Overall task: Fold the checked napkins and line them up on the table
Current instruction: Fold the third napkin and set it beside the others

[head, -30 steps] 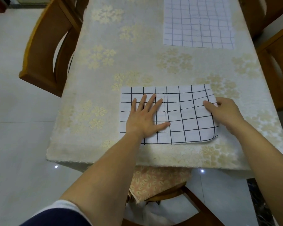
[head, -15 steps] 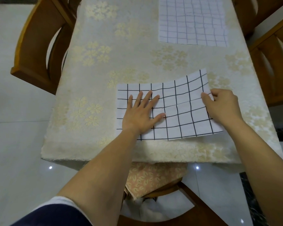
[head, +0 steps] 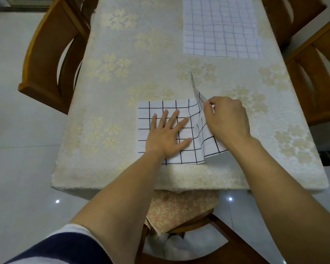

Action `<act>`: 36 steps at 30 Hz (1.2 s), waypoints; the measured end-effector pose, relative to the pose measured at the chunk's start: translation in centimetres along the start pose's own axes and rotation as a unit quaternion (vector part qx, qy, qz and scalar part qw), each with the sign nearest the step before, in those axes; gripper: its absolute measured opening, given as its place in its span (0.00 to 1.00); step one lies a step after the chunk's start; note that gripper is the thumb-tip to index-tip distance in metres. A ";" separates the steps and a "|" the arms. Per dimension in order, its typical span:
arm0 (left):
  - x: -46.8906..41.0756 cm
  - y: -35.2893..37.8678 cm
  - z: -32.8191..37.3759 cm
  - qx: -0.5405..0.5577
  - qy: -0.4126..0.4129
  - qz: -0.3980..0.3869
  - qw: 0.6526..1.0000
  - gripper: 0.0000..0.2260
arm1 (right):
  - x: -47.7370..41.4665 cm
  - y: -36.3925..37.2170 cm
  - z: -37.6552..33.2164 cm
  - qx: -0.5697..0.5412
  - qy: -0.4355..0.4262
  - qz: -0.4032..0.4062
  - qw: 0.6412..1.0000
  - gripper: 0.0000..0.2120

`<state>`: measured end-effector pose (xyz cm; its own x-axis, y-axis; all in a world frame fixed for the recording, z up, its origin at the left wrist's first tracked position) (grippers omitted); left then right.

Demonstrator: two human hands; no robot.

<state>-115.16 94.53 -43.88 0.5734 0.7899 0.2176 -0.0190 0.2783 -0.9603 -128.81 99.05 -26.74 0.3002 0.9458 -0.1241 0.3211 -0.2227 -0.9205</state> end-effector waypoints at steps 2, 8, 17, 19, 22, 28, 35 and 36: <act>-0.1 0.1 -0.1 -0.019 0.000 -0.014 1.000 0.36 | 0.2 -0.1 0.3 -0.016 0.015 0.005 1.000 0.16; -0.7 -0.4 0.0 0.028 -0.006 -0.098 0.995 0.40 | 0.3 -0.4 -0.2 -0.034 0.036 0.006 0.999 0.17; 0.7 -4.9 -4.8 0.061 -0.020 0.021 0.998 0.30 | -0.8 1.2 -3.4 0.061 0.007 0.004 0.998 0.19; 1.3 -4.9 -9.6 0.064 -0.060 0.026 0.996 0.29 | -1.1 2.3 -4.3 0.064 -0.001 -0.008 0.998 0.19; 3.5 -3.2 -14.5 0.044 -0.093 0.009 0.995 0.31 | -1.2 4.6 -5.7 0.041 0.005 -0.033 0.999 0.17; 4.4 -2.5 -15.3 0.025 -0.097 0.052 0.994 0.30 | -0.8 11.2 -11.2 -0.062 -0.038 -0.145 0.987 0.23; 4.4 -2.5 -15.2 0.035 -0.093 0.056 0.994 0.28 | -0.3 13.0 -4.8 -0.091 -0.122 -0.100 0.983 0.28; 4.3 -2.5 -15.2 0.042 -0.093 0.056 0.993 0.27 | -0.2 14.2 -3.5 -0.030 -0.134 -0.135 0.981 0.32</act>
<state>-100.16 88.93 -43.16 0.4027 0.9035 0.1469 -0.1471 0.2223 -0.9638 -121.15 94.92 -38.47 -0.0476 0.9987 0.0200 0.4106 0.0378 -0.9111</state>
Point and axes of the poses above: each hand's wrist, its own x-axis away from the middle knuckle, its own y-axis out of the palm, z = x × y, the point moved 8 cm from there along -x, towards the middle knuckle, and after that the axes turned 6 degrees about -y, right-handed, at the moved point
